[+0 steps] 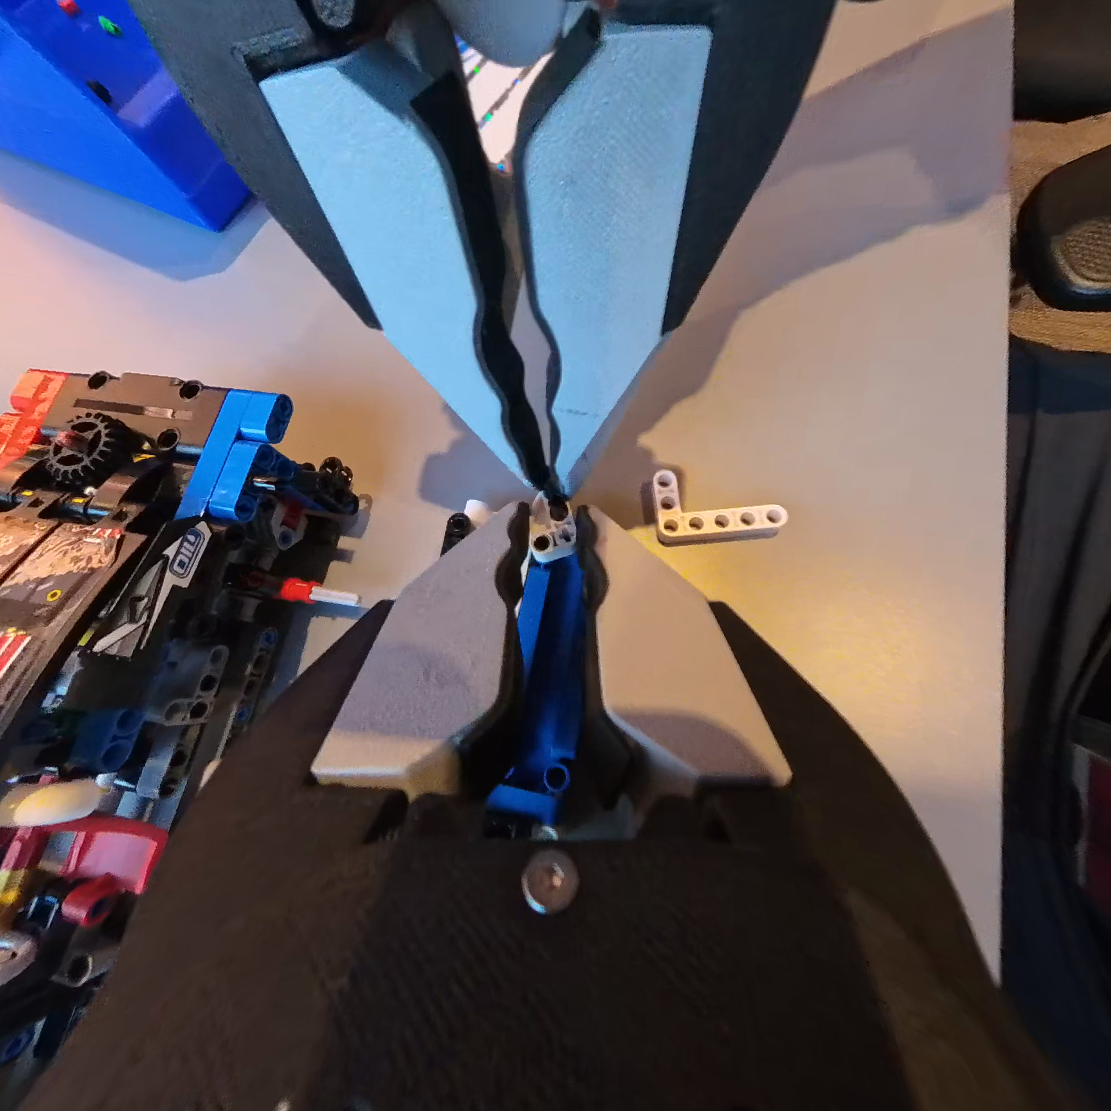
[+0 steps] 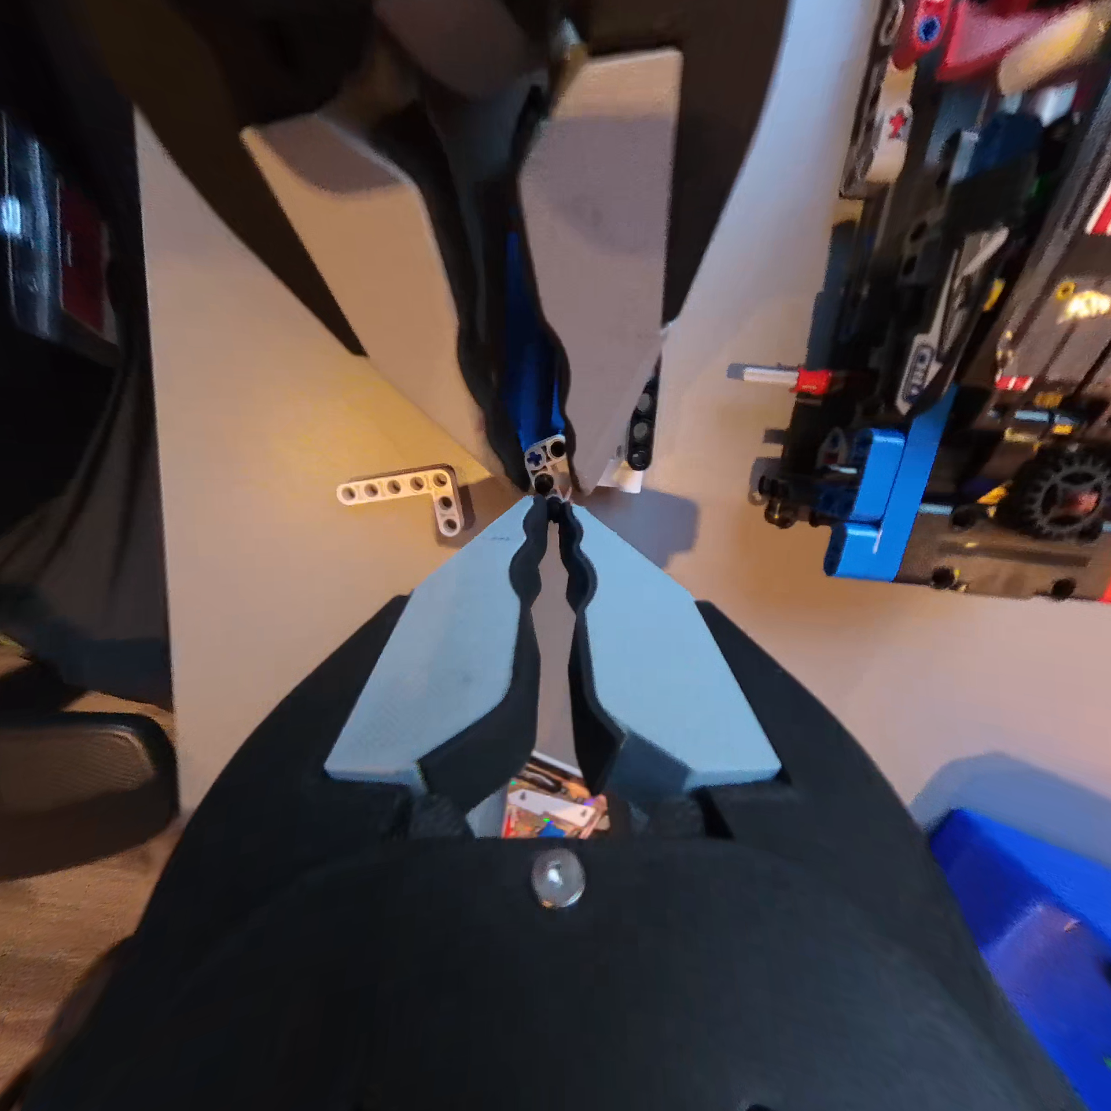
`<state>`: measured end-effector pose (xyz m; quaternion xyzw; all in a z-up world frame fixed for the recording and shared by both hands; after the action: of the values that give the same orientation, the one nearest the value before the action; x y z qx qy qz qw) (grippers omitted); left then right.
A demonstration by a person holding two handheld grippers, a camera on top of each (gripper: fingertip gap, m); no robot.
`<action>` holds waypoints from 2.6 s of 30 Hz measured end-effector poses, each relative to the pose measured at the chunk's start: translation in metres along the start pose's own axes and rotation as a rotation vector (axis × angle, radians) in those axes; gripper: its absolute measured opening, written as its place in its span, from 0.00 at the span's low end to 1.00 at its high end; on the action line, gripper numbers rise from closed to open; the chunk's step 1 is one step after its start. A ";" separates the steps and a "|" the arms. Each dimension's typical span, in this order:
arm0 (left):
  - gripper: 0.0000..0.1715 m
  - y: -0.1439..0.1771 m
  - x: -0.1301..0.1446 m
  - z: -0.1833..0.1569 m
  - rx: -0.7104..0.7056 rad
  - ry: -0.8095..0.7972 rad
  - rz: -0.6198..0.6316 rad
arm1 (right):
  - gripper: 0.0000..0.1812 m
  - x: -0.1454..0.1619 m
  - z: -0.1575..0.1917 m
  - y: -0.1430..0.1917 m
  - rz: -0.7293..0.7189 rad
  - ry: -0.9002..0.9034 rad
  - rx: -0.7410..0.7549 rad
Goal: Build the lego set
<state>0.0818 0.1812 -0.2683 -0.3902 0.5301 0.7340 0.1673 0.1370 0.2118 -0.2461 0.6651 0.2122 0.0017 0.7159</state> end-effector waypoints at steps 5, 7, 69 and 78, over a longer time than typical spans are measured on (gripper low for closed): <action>0.08 0.000 0.000 0.002 0.026 0.029 -0.003 | 0.02 0.004 -0.004 -0.001 -0.101 0.018 -0.069; 0.08 0.000 0.000 0.002 0.022 0.020 -0.003 | 0.03 0.008 -0.004 -0.002 -0.174 -0.030 -0.092; 0.21 0.032 -0.001 -0.010 -0.084 0.107 -0.019 | 0.16 0.020 0.079 -0.024 -0.520 -0.614 0.363; 0.16 0.084 0.033 -0.039 -0.177 0.217 0.012 | 0.03 0.036 0.067 -0.019 -0.482 -0.382 0.276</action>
<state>0.0206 0.1078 -0.2440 -0.4774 0.4807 0.7323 0.0697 0.1847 0.1559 -0.2731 0.6748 0.2237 -0.3208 0.6259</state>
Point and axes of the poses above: each gripper's, where its closed fingertips meet, y back along the fingers, x out of its underside, z = x × y across the jaws, the point moved 6 cm from there along y, back along the fingers, and after that the axes turned 2 degrees about -y, right-handed, at the moved point
